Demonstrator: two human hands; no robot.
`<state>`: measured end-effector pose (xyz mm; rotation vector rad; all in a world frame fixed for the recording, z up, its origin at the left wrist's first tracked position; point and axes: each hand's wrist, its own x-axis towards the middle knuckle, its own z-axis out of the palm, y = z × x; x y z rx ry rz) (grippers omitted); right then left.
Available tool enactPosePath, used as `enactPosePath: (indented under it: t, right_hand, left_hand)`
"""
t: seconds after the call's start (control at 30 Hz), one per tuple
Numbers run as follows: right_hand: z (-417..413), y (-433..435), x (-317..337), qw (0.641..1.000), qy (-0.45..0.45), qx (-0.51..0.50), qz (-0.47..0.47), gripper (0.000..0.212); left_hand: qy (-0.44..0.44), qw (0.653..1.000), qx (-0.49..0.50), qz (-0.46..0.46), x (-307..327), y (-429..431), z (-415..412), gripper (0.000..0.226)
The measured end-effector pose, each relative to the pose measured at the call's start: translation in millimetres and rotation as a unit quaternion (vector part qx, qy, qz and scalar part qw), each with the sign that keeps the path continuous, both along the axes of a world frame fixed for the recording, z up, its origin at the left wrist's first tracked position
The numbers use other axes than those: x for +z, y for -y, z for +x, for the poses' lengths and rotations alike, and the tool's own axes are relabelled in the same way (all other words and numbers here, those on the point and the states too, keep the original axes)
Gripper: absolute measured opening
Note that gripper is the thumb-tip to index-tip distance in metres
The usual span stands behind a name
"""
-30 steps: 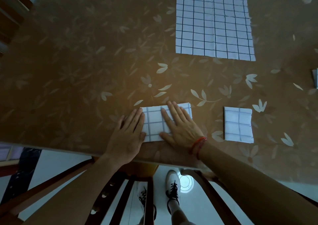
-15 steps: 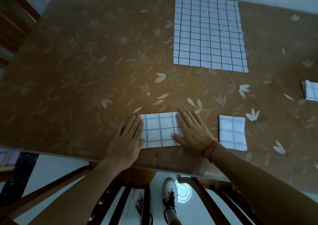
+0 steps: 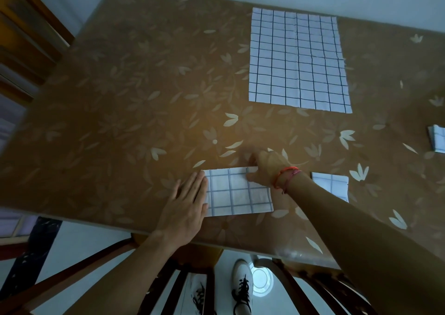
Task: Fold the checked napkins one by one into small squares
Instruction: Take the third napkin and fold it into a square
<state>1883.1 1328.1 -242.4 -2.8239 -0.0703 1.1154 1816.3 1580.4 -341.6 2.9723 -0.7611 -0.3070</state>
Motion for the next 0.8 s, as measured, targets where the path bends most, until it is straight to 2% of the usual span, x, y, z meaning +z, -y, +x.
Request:
enactPosePath:
  t: [0.1, 0.17, 0.23, 0.27, 0.3, 0.37, 0.47, 0.6, 0.8]
  right_hand:
    - [4, -16, 29, 0.999, -0.016, 0.032, 0.005, 0.047]
    - [-4, -24, 59, 0.997, -0.058, 0.053, -0.011, 0.049]
    - [-2, -17, 41, 0.995, -0.042, 0.093, -0.01, 0.049]
    - [2, -14, 25, 0.997, -0.012, 0.08, -0.003, 0.047]
    - [7, -10, 0, 1.0, 0.019, 0.008, 0.021, 0.043]
    - [7, -12, -9, 0.993, 0.073, -0.068, 0.058, 0.033]
    - [8, -14, -13, 0.987, 0.062, -0.11, 0.096, 0.037]
    - [6, -8, -21, 0.973, 0.091, -0.158, 0.144, 0.018]
    - [-13, 9, -21, 0.931, 0.126, -0.266, 0.216, 0.013]
  left_hand:
    - [-0.003, 1.0, 0.0, -0.002, -1, -1, 0, 0.06]
    - [-0.005, 1.0, 0.001, -0.001, 0, -1, 0, 0.059]
    - [-0.006, 1.0, 0.0, -0.001, 0, 0, 0, 0.059]
    - [-0.007, 1.0, -0.001, -0.001, 0, -1, 1, 0.059]
    - [-0.007, 1.0, -0.001, -0.001, 0, -1, 1, 0.059]
    - [-0.011, 1.0, -0.003, -0.001, 0, -2, 2, 0.06]
    - [-0.021, 1.0, -0.004, -0.009, 2, -2, 4, 0.062]
    - [-0.018, 0.999, 0.002, -0.045, 6, 1, 5, 0.064]
    - [-0.004, 0.993, 0.0, -0.121, 20, 15, -2, 0.056]
